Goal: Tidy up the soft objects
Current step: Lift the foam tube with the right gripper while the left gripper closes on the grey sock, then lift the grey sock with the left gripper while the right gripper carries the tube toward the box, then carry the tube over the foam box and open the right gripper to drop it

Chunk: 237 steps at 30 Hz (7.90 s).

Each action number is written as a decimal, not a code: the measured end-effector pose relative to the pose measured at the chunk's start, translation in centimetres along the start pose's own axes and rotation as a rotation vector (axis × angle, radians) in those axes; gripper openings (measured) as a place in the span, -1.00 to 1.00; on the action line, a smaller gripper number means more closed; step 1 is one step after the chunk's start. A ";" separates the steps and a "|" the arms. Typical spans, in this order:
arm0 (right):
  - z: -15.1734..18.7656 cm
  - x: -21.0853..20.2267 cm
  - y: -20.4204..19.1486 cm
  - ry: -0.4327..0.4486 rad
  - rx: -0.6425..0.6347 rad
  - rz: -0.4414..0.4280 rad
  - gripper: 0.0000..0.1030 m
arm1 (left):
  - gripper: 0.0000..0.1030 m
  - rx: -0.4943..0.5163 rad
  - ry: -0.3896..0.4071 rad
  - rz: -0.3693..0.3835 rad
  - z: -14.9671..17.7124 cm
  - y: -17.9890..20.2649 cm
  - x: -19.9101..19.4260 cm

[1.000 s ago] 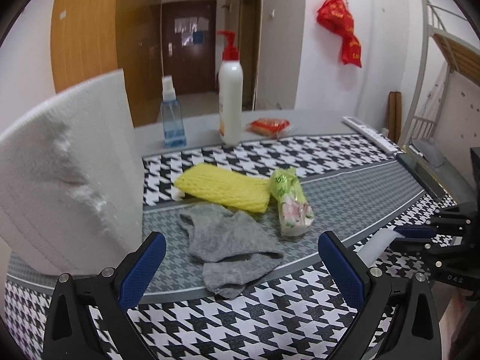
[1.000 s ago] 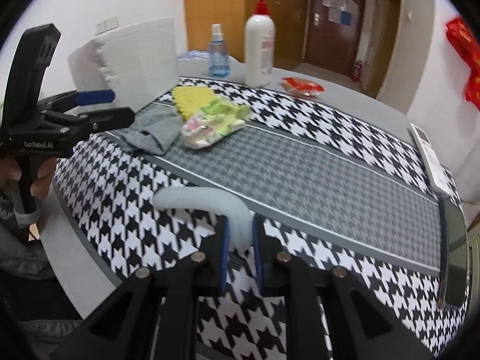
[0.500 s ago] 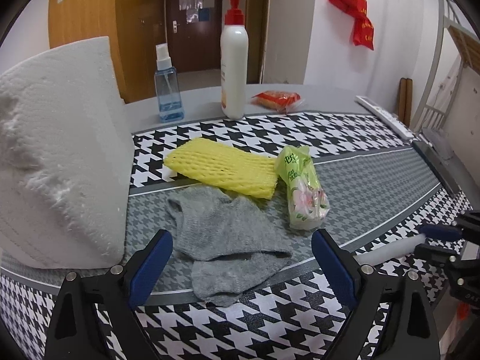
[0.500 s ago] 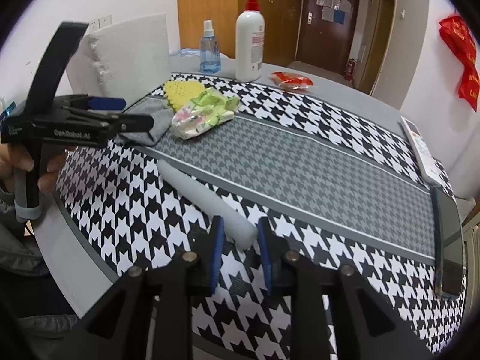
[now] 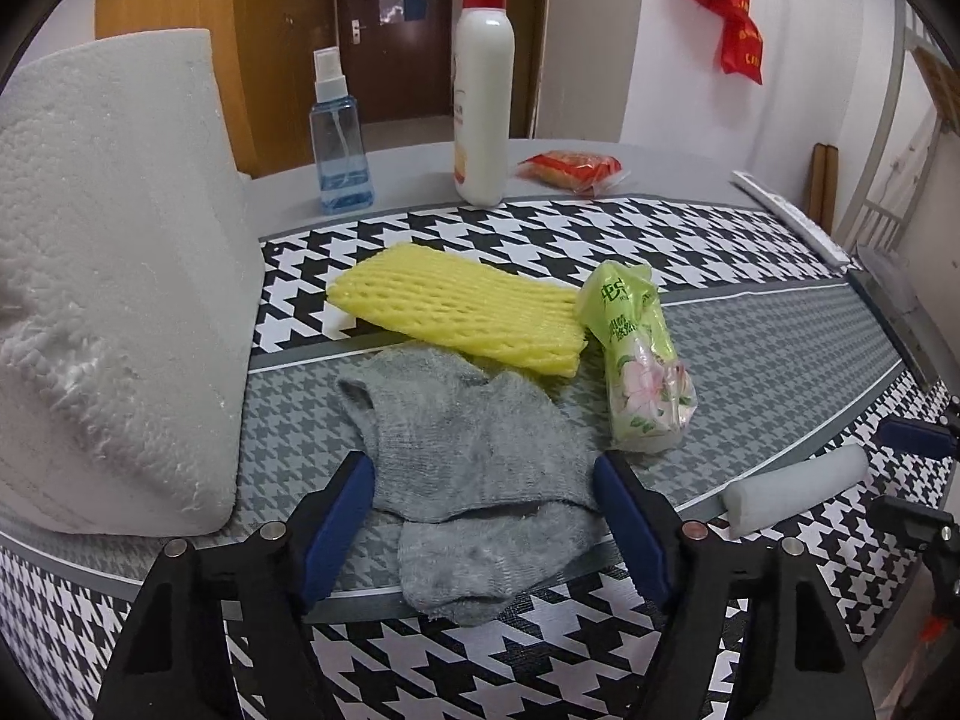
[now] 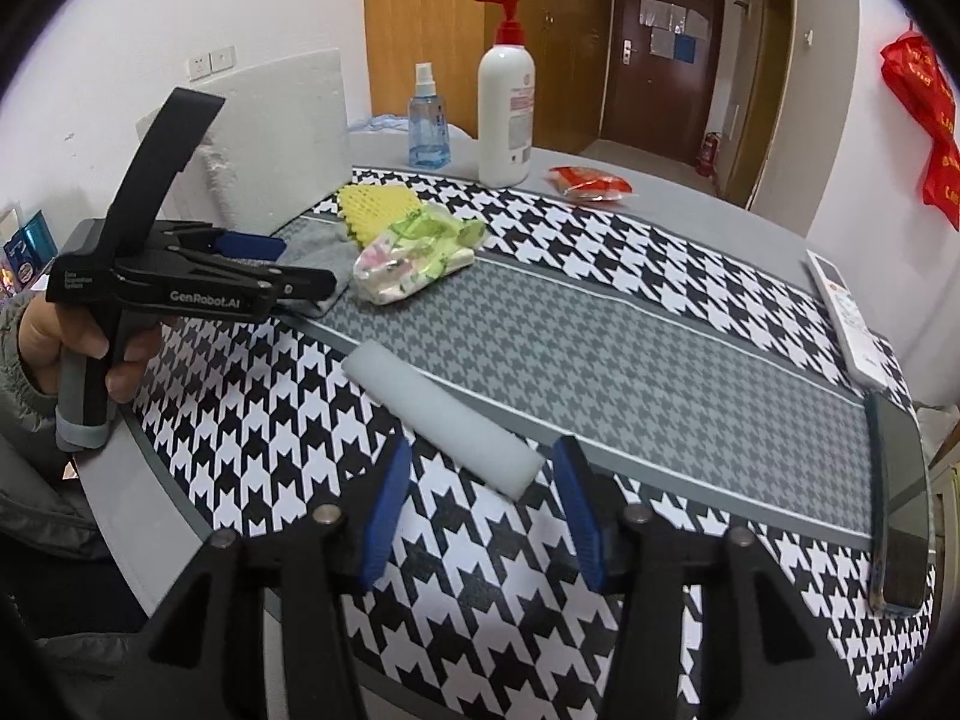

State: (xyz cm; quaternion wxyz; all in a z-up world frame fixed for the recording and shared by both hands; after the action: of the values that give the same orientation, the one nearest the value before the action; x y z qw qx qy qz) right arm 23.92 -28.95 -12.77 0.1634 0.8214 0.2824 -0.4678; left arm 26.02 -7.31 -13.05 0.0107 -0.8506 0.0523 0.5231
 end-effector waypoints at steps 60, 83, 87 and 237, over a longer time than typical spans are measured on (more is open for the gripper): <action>-2.5 0.5 -1.7 0.009 -0.015 -0.093 -0.67 | -0.60 0.040 0.142 0.109 2.1 -1.5 -6.6; -4.4 -4.4 -3.1 0.232 0.200 -0.089 -0.71 | -0.60 0.058 0.284 0.069 2.8 -2.1 -11.0; -5.3 -5.2 -4.0 0.267 0.188 -0.040 -0.71 | -0.60 0.065 0.310 0.064 2.6 -2.2 -12.1; -25.9 -1.4 -20.1 0.258 -0.107 -0.229 0.08 | -0.60 -0.233 0.538 -0.242 5.0 -19.2 -21.7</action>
State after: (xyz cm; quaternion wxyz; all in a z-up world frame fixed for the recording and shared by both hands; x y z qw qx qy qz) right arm 28.51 0.19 1.52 0.1150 0.8271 0.4173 -0.3585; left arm 13.76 13.84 3.33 -0.0391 -0.9539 -0.1087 0.2769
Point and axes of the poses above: each gripper's, at about its wrist camera, not at the fingertips, and x roughly the way its jaws point, y to its right, z to its underside, the point moved 4 cm from there along x, roughly the way its jaws point, and after that the axes turned 13 degrees about -y, right-handed, at the moved point
